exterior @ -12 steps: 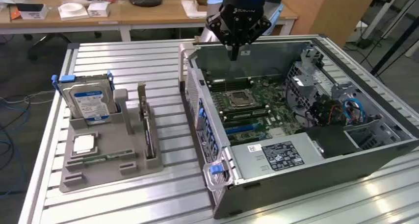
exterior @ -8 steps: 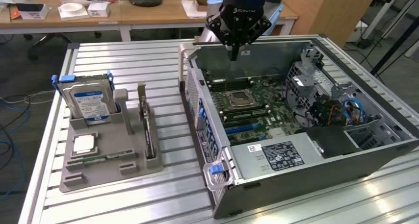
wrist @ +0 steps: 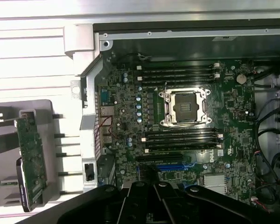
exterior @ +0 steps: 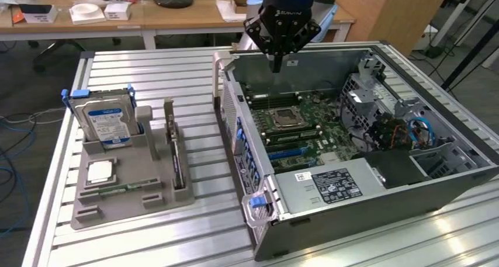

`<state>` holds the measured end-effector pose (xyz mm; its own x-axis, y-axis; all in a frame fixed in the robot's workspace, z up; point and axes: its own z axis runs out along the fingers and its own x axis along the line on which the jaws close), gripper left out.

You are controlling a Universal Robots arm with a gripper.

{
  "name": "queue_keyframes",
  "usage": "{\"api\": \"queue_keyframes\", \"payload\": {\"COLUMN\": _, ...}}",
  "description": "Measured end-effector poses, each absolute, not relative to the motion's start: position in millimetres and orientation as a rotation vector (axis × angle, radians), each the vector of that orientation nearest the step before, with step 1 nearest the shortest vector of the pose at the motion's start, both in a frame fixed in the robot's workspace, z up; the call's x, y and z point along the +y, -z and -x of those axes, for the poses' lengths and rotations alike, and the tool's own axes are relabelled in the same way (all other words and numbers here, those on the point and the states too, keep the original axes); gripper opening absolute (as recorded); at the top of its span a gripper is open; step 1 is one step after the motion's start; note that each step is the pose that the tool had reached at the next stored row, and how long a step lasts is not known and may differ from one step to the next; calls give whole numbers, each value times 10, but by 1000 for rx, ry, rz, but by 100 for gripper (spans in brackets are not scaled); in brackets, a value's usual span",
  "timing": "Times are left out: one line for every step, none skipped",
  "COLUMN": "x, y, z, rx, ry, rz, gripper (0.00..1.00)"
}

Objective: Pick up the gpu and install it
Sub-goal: 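Reach for the gpu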

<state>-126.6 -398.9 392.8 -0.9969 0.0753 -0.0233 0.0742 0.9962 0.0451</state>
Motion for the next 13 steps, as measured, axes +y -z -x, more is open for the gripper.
{"api": "queue_keyframes", "payload": {"x": -3988, "y": -3928, "z": 1274, "rx": 3114, "ry": -69, "rz": -117, "gripper": 11}}
{"api": "queue_keyframes", "payload": {"x": -3988, "y": -3928, "z": 1282, "rx": 3114, "ry": -69, "rz": -117, "gripper": 11}}
{"api": "queue_keyframes", "payload": {"x": -3988, "y": -3927, "z": 1292, "rx": 3114, "ry": -69, "rz": -117, "gripper": 11}}
{"api": "queue_keyframes", "payload": {"x": -3988, "y": -3927, "z": 1300, "rx": 3114, "ry": -69, "rz": -117, "gripper": 11}}
{"api": "queue_keyframes", "payload": {"x": -3988, "y": -3926, "z": 1308, "rx": 3114, "ry": -69, "rz": -117, "gripper": 11}}
{"api": "queue_keyframes", "payload": {"x": -3988, "y": -3926, "z": 1315, "rx": 3114, "ry": -69, "rz": -117, "gripper": 11}}
{"api": "queue_keyframes", "payload": {"x": -3988, "y": -3926, "z": 1316, "rx": 3114, "ry": -69, "rz": -116, "gripper": 11}}
{"api": "queue_keyframes", "payload": {"x": -3987, "y": -3925, "z": 1321, "rx": 3114, "ry": -69, "rz": -117, "gripper": 11}}
{"api": "queue_keyframes", "payload": {"x": -3987, "y": -3924, "z": 1326, "rx": 3114, "ry": -69, "rz": -117, "gripper": 11}}
{"api": "queue_keyframes", "payload": {"x": -3987, "y": -3923, "z": 1330, "rx": 3114, "ry": -69, "rz": -117, "gripper": 11}}
{"api": "queue_keyframes", "payload": {"x": -3987, "y": -3923, "z": 1334, "rx": 3114, "ry": -69, "rz": -117, "gripper": 11}}
{"api": "queue_keyframes", "payload": {"x": -3987, "y": -3923, "z": 1337, "rx": 3114, "ry": -69, "rz": -117, "gripper": 11}}
{"api": "queue_keyframes", "payload": {"x": -3987, "y": -3923, "z": 1337, "rx": 3114, "ry": -69, "rz": -116, "gripper": 11}}
